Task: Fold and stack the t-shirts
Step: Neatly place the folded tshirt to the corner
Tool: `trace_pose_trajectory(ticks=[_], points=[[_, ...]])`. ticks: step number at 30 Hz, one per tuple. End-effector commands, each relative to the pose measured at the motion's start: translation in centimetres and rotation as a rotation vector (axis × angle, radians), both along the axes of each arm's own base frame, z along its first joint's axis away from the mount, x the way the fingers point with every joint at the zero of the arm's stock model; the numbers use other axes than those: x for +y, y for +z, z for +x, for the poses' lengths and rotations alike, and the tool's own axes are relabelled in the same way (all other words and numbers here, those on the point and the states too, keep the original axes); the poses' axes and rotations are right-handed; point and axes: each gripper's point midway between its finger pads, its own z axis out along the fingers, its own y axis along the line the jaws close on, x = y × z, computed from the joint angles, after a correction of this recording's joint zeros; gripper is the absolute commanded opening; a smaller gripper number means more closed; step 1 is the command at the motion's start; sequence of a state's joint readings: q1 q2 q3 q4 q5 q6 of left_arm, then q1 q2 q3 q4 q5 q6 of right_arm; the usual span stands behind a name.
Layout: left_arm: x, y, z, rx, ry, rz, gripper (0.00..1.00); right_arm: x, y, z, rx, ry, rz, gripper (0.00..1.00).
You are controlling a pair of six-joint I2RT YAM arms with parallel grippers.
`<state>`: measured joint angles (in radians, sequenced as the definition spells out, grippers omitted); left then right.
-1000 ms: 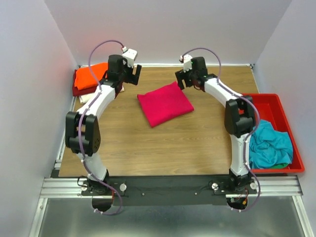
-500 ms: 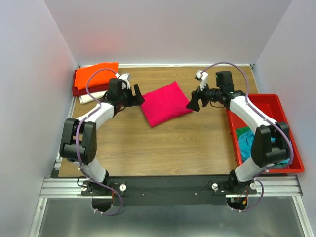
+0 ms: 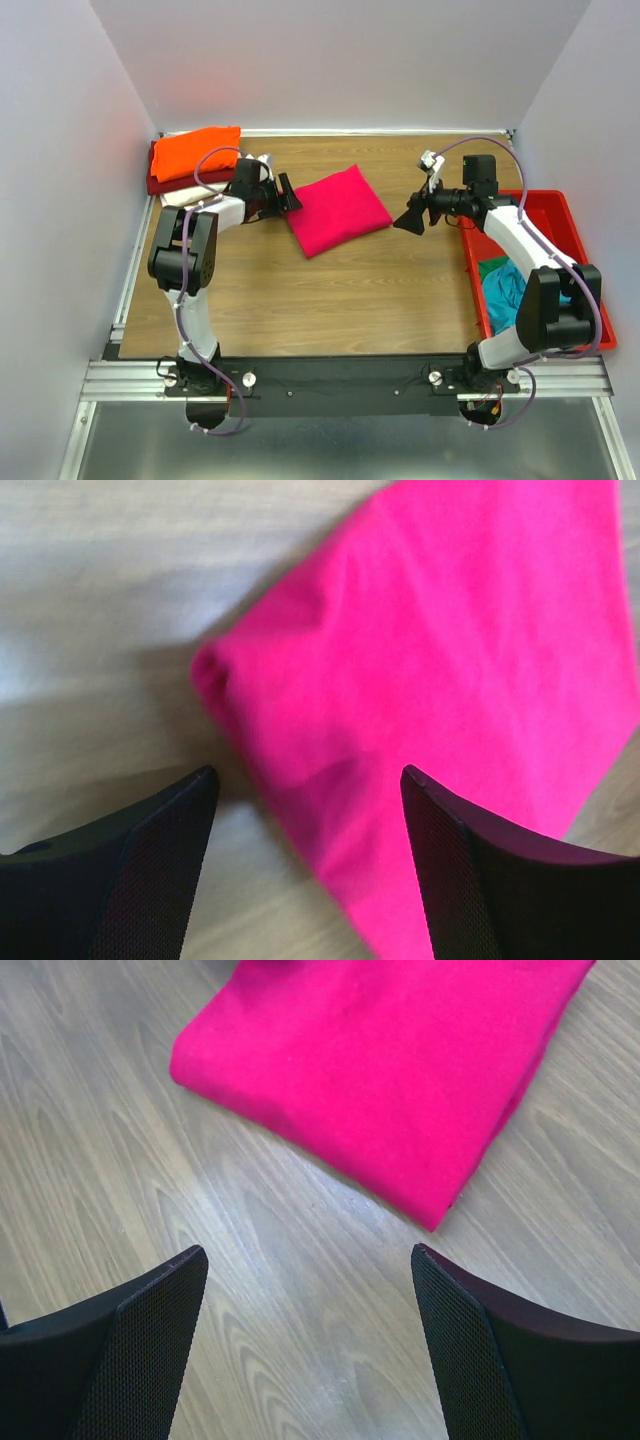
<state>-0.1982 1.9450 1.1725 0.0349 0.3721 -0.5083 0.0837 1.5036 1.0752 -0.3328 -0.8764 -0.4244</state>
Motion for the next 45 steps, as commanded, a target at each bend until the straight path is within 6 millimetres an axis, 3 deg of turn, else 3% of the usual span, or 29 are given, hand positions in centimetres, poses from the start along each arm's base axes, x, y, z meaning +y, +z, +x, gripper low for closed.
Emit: trace_pose_trajectory(ticks=[1, 4, 7, 11, 12, 14, 16, 17, 24, 25, 27, 28, 38, 45], points=[[-0.7, -2.8, 0.3, 0.076, -0.012, 0.000, 0.80, 0.5, 0.2, -1.1, 0.002, 0.054, 0.034, 0.88], [-1.6, -3.7, 0.3, 0.125, -0.029, 0.007, 0.77, 0.4, 0.3, -1.2, -0.001, 0.056, 0.036, 0.88], [-2.7, -5.0, -0.1, 0.162, -0.062, 0.001, 0.68, 0.3, 0.6, -1.2, -0.011, 0.057, 0.037, 0.88], [-3.7, -4.8, -0.5, 0.158, -0.106, -0.045, 0.44, 0.2, 0.7, -1.3, -0.011, 0.059, 0.044, 0.88], [-4.0, -4.5, -0.2, 0.139, -0.116, -0.058, 0.32, 0.2, 0.8, -1.4, -0.011, 0.062, 0.049, 0.88], [-4.7, -3.5, 0.0, 0.101, -0.156, -0.097, 0.19, 0.1, 0.8, -1.4, -0.008, 0.060, 0.053, 0.88], [-5.5, -2.3, 0.0, 0.065, -0.196, -0.134, 0.12, -0.1, 0.7, -1.3, -0.006, 0.057, 0.053, 0.88], [-5.8, -1.3, 0.5, 0.015, -0.218, -0.145, 0.00, -0.2, 0.7, -1.3, -0.005, 0.055, 0.054, 0.88], [-7.1, 5.6, 0.0, -0.206, -0.384, -0.235, 0.00, -0.9, 0.7, -1.2, 0.001, 0.038, 0.061, 0.88], [-6.7, 7.3, 0.1, -0.267, -0.395, -0.210, 0.00, -1.0, 0.8, -1.1, 0.001, 0.036, 0.064, 0.88], [-5.0, 8.8, 1.1, -0.345, -0.352, -0.080, 0.00, -1.2, 0.8, -1.1, -0.001, 0.032, 0.065, 0.88], [-4.3, 8.1, 1.5, -0.341, -0.331, -0.021, 0.00, -1.1, 0.9, -1.1, -0.002, 0.034, 0.065, 0.88], [4.8, 13.9, 3.3, -0.458, -0.105, 0.502, 0.00, -1.3, 0.9, -1.0, 0.000, 0.030, 0.065, 0.87], [8.2, 17.2, 4.1, -0.480, -0.046, 0.704, 0.00, -1.4, 1.0, -1.0, -0.001, 0.030, 0.067, 0.87]])
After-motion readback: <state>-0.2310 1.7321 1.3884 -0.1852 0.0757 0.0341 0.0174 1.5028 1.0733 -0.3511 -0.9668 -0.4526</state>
